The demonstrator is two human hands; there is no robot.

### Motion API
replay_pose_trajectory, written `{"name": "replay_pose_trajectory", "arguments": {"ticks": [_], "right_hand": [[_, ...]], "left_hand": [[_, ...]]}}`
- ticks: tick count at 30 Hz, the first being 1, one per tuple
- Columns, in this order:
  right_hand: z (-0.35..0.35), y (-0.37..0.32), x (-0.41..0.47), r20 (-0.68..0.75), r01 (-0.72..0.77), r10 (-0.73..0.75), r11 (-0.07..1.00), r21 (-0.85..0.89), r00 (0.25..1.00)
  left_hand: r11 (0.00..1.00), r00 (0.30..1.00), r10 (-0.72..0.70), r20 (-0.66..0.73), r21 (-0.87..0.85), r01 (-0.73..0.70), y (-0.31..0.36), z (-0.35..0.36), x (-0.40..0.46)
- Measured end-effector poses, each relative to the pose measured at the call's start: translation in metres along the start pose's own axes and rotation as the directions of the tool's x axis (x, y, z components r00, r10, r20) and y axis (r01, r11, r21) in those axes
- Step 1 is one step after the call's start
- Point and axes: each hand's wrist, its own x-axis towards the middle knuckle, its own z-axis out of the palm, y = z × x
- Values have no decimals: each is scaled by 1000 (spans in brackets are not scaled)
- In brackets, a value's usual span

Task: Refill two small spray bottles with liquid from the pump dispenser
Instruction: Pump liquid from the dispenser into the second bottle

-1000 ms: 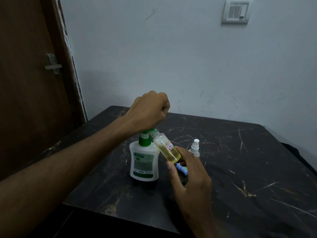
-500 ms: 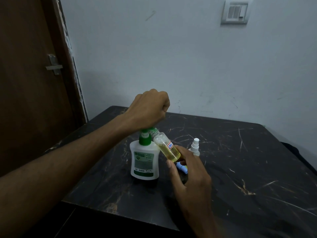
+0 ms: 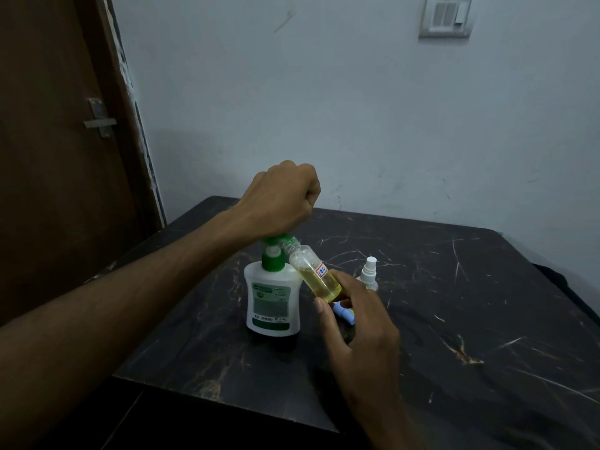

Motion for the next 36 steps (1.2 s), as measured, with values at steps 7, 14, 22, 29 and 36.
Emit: {"name": "replay_pose_trajectory", "arguments": {"ticks": [7,14,22,29,36], "right_hand": [[0,-1,0,-9,-11,11,1000,-2,1000],[0,-2,0,-11,-13,13,1000,-15,1000],[0,-1,1,-11,-3,3,1000,-11,1000],[1,2,0,-9,-6,6,1000,-12,1000],[-1,-1,0,-13,-5,5,1000,-5,1000]], "left_hand": [[999,999,-38,17,-19,38,2,5,-4],[1000,1000,-26,-6,1,26,4,0,-2],[1000,1000,-31,5,-2,31,1,2,-3],[999,999,-41,5,-21,41,1,4,-4],[999,1000,-28,-10,-18,28,2,0,-4]]}}
